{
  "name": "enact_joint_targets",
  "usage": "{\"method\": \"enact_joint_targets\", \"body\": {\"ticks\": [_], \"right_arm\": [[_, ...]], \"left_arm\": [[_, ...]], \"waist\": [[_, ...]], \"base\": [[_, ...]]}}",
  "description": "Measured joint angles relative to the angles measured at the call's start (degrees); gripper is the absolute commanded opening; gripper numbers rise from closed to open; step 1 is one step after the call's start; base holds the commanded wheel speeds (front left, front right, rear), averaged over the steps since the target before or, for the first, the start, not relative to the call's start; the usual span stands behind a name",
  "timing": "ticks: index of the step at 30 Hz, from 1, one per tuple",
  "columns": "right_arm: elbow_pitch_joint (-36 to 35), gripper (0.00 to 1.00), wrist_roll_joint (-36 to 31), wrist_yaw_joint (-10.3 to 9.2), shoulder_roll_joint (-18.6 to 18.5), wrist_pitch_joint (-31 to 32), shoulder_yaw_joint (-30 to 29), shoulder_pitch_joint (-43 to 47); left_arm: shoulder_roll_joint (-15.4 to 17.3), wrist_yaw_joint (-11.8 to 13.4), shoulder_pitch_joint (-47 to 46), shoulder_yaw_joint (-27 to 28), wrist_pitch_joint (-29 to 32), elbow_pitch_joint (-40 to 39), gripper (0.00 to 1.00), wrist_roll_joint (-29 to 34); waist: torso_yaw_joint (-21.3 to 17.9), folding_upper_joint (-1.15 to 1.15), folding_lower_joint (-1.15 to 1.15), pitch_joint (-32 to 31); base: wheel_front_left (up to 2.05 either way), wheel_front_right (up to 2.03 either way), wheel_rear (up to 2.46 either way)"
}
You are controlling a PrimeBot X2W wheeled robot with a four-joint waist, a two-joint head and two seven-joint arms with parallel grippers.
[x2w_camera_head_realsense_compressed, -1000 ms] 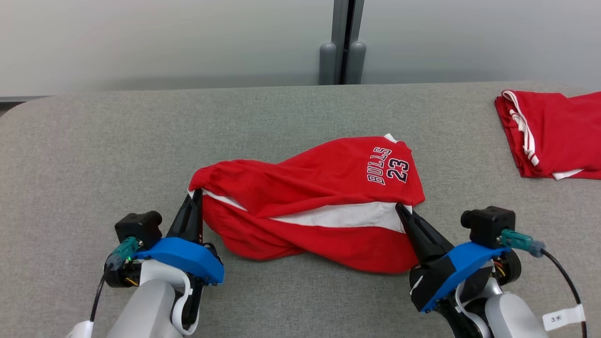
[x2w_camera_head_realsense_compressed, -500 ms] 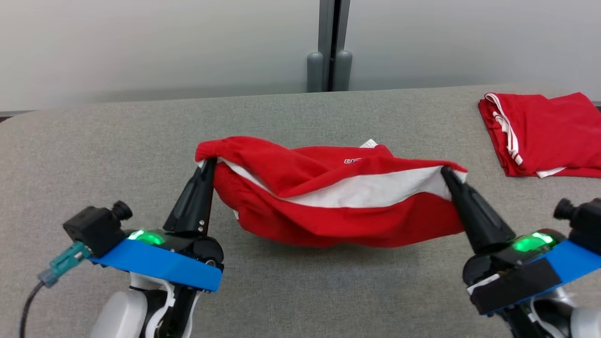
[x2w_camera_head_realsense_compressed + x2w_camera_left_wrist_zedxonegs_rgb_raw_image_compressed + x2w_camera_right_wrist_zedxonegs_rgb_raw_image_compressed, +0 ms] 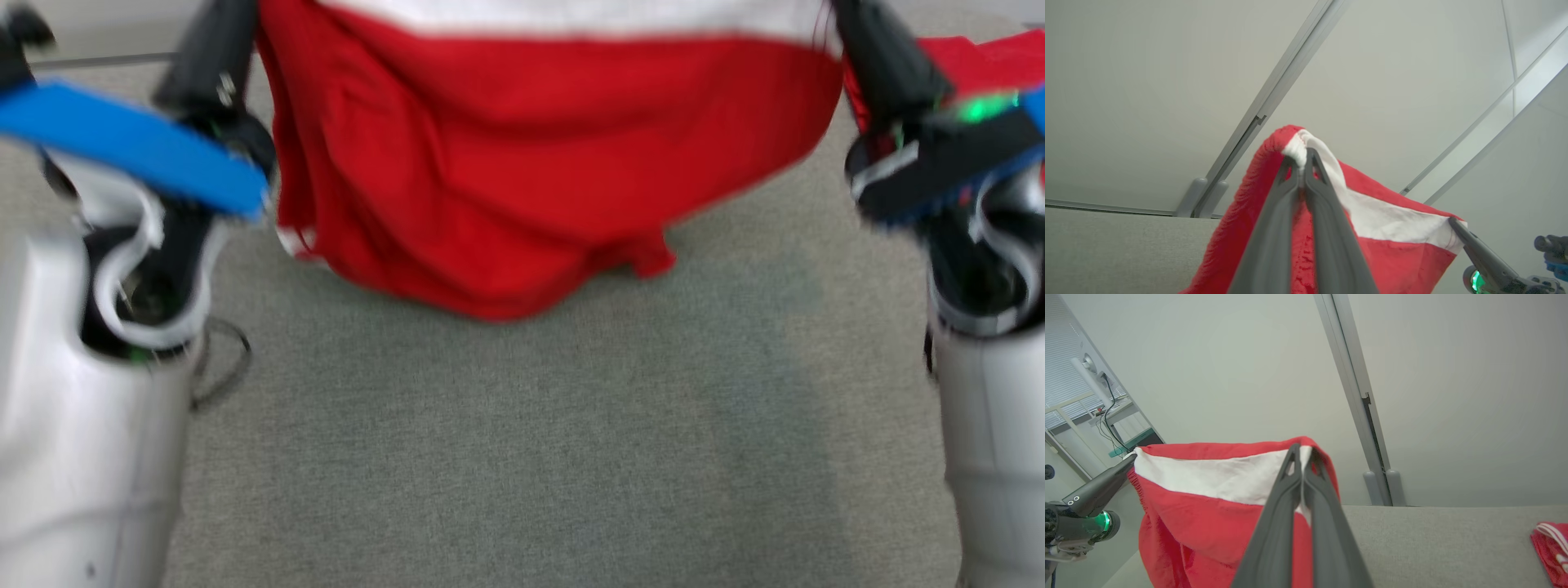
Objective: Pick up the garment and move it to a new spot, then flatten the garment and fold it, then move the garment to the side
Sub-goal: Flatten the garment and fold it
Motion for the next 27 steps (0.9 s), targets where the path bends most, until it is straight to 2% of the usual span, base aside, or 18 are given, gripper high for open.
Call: {"method": "enact_joint_targets", "body": {"ticks": [4, 7, 11, 15, 20, 23, 27], "right_arm": [[10.3, 0.0, 0.7, 0.0, -1.3, -4.3, 3.4, -12.1], [16.4, 0.0, -1.7, 0.0, -3.1, -10.4, 6.6, -20.2], [21.5, 0.0, -4.2, 0.0, -3.9, -20.5, 9.1, -29.7], [24.2, 0.0, -5.4, 0.01, -5.9, -29.5, 11.4, -36.7], [27.4, 0.0, -5.3, 0.01, -8.5, -32.8, 14.5, -38.2], [30.2, 0.0, -3.1, 0.01, -9.4, -32.8, 17.5, -34.6], [32.9, 0.0, 2.9, 0.0, -10.4, -26.9, 23.3, -26.5]], "left_arm": [[1.5, -0.5, -11.6, -0.2, -1.2, 8.8, 0.0, 4.1], [1.9, -1.1, -18.7, 0.1, -3.8, 14.3, 0.0, 6.0], [1.6, -2.9, -26.4, -1.5, -7.5, 18.8, 0.0, 8.7], [1.1, -3.8, -32.4, -1.3, -14.4, 21.1, 0.0, 10.5], [0.7, -4.6, -32.0, -4.0, -18.3, 23.9, 0.0, 10.5], [1.4, -4.6, -27.5, -6.9, -20.9, 25.8, 0.0, 10.4], [2.4, -4.7, -18.6, -13.2, -22.5, 27.2, 0.0, 9.0]], "waist": [[0.1, 0.0, 0.0, 3.2], [0.0, 0.01, 0.0, 5.0], [0.2, 0.01, -0.01, 5.9], [0.3, 0.0, -0.03, 6.7], [0.4, 0.01, -0.02, 8.1], [0.3, 0.0, -0.02, 8.9], [0.1, 0.01, 0.0, 8.7]], "base": [[0.0, 0.0, 0.0], [0.0, 0.0, 0.0], [0.0, 0.0, 0.0], [0.0, 0.0, 0.0], [0.0, 0.0, 0.0], [0.0, 0.0, 0.0], [0.0, 0.0, 0.0]]}}
